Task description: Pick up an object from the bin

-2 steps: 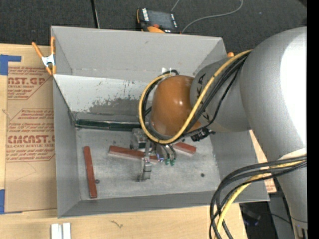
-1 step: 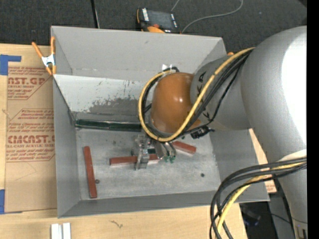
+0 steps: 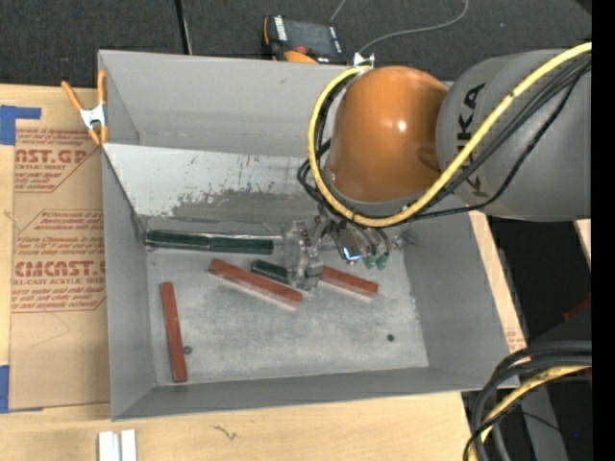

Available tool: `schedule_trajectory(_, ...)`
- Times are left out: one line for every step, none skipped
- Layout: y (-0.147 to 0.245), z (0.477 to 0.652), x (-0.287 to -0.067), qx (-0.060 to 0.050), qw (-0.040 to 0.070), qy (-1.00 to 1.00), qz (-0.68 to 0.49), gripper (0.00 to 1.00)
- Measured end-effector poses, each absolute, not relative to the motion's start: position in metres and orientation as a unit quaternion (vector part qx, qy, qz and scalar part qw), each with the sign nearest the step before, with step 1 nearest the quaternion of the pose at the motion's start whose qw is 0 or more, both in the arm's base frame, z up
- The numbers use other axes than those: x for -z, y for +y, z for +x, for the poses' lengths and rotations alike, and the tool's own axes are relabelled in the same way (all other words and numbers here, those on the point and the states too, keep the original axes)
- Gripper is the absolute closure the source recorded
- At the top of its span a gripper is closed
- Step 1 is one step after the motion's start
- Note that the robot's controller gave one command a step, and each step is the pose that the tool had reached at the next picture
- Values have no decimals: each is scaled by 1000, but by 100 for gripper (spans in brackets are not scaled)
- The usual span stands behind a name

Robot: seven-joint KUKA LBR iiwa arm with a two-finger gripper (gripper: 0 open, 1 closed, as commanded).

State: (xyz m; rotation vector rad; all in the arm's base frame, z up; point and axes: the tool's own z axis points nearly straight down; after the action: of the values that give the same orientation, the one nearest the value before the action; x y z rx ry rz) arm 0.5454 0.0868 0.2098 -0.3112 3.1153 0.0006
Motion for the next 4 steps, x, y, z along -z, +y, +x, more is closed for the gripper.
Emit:
schedule_trajectory(87, 544, -205, -1, 1, 995, -99, 0)
schedule_trajectory(61, 536, -163, 0, -1, 1000, 11, 0)
schedule_trajectory(48, 559, -68, -1, 1, 992, 127, 0)
schedule_trajectory(48, 562, -74, -2, 4, 992, 126, 100)
